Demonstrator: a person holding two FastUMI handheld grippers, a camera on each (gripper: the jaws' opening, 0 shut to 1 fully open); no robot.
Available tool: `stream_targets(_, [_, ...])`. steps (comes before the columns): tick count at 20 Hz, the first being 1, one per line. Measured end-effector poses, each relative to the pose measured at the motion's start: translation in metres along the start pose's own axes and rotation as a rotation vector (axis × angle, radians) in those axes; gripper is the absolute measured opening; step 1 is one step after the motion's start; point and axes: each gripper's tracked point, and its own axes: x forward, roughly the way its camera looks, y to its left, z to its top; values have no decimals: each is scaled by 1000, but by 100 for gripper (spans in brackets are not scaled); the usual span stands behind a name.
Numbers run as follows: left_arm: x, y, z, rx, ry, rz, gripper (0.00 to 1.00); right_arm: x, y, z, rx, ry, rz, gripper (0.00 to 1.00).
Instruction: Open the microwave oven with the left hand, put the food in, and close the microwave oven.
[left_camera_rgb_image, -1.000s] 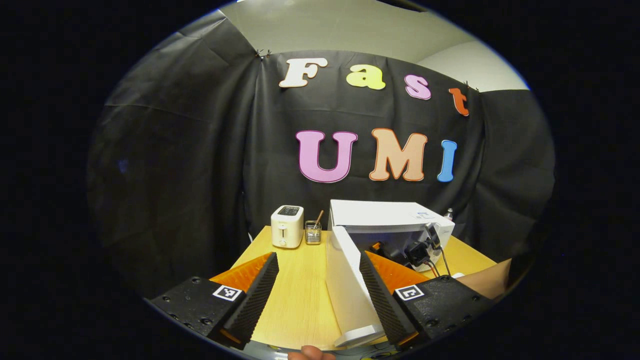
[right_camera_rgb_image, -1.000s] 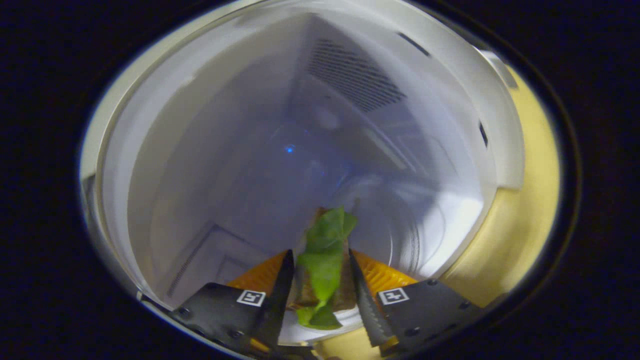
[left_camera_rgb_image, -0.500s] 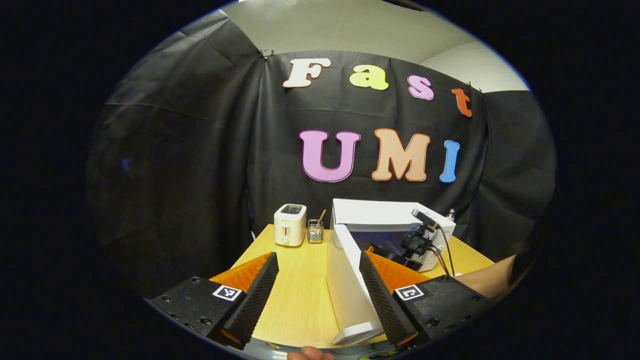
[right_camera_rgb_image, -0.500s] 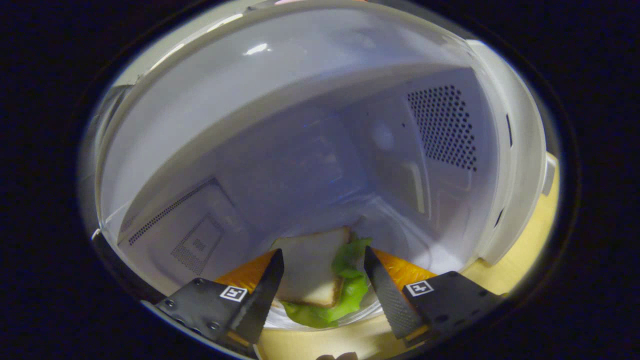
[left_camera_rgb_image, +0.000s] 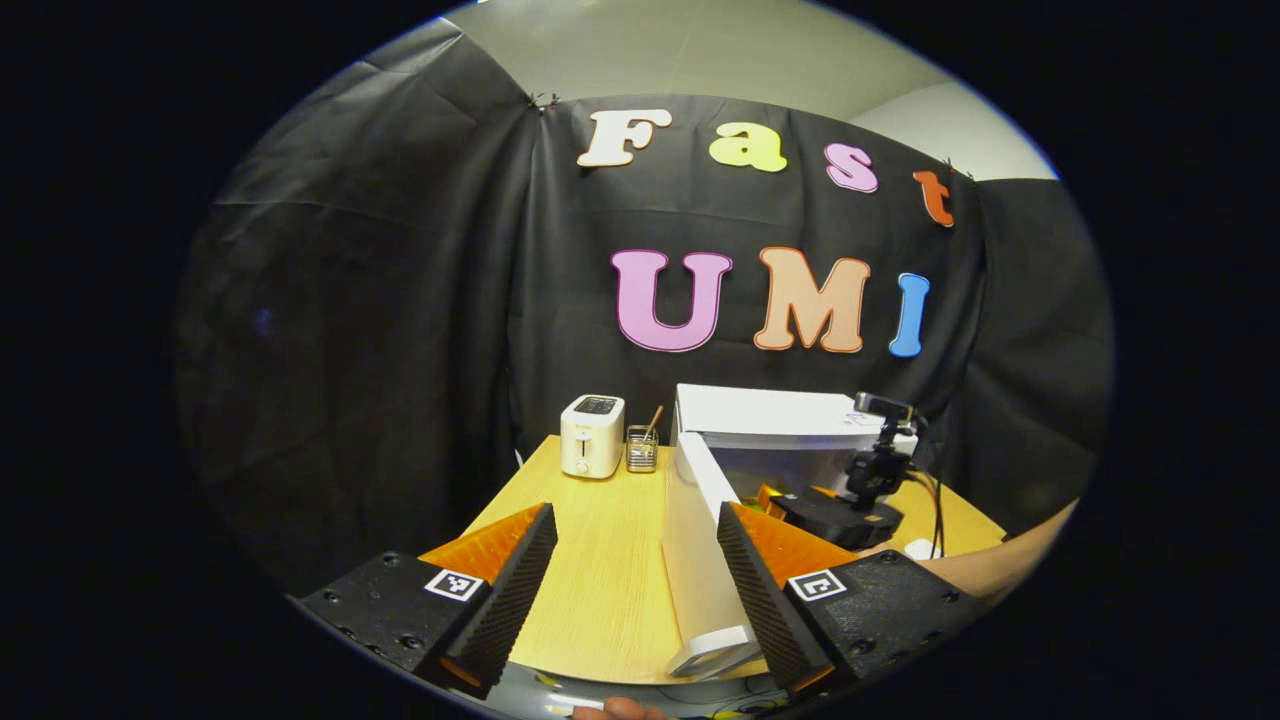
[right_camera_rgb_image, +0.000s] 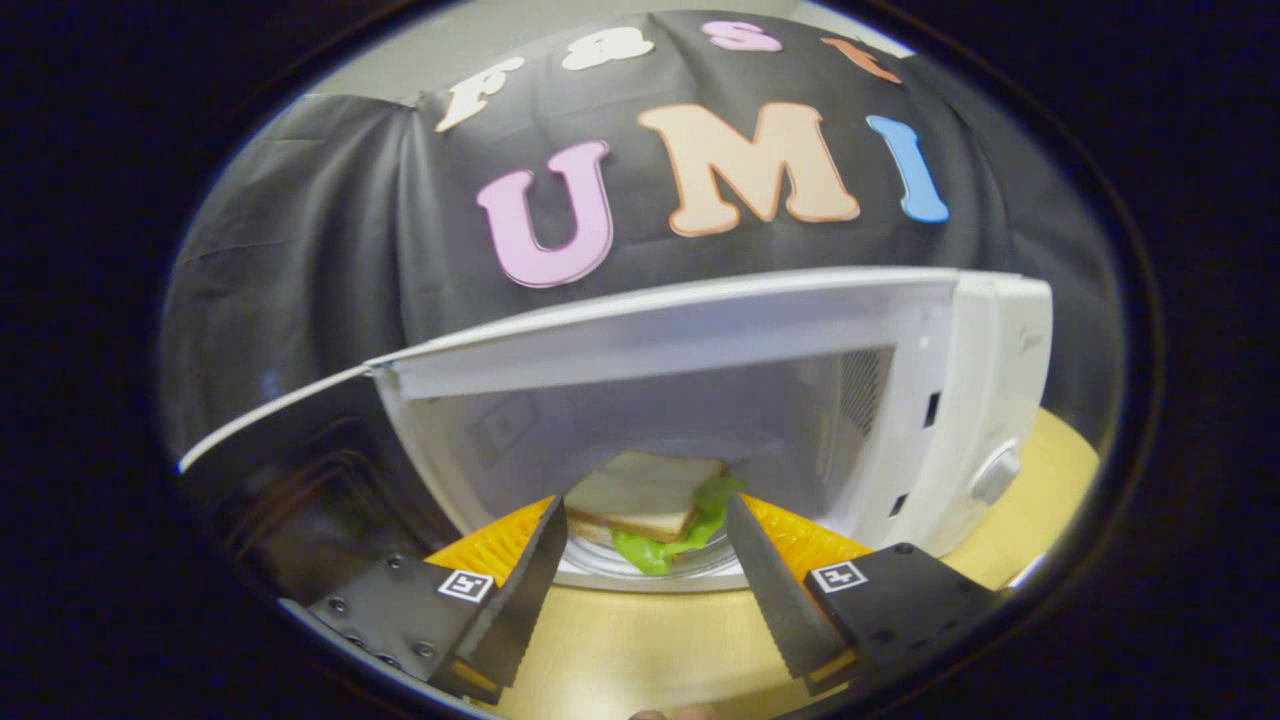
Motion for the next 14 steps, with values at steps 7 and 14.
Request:
stream_targets(7, [-10,11,-20,26,41,111,95,-103,-52,98,-186,-112,95,93])
stream_targets(14, [-14,-23,-98,-45,289,-129,32,-178,-110,182,-226,-252,23,92])
